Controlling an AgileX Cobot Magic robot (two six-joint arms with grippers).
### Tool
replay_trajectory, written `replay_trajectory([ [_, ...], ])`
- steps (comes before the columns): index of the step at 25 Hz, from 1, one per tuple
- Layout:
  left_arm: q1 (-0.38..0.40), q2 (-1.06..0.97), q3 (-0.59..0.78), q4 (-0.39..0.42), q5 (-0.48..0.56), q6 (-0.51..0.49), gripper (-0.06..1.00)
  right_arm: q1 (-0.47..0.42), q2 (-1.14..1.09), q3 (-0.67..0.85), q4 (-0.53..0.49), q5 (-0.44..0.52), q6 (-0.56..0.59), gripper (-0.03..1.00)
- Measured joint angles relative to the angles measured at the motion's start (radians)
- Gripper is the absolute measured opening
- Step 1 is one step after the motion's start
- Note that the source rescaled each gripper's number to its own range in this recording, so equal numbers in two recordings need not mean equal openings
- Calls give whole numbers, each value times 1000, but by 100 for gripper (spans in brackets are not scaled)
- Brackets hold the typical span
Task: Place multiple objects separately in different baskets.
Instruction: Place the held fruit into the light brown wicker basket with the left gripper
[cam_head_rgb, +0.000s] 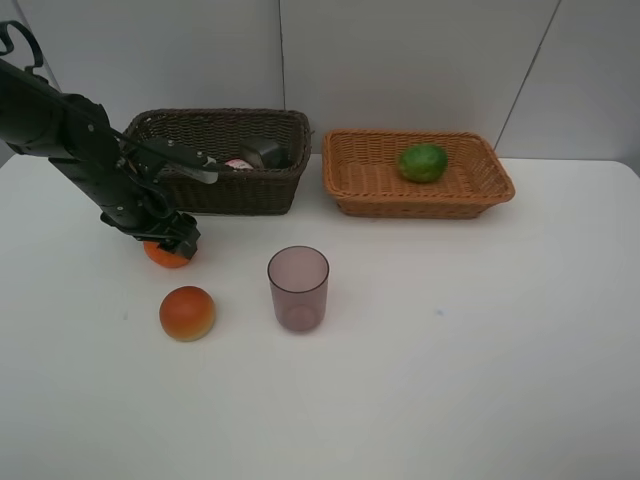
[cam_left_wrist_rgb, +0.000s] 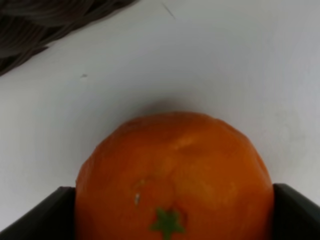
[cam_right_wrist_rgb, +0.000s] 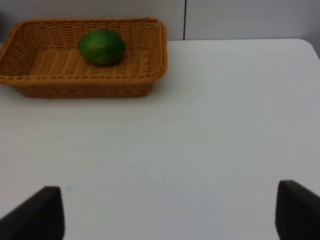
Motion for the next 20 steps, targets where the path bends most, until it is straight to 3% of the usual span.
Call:
replay_trajectory([
  [20,0,0,0,0,3,0,93,0,0,0,0,0,0,94],
])
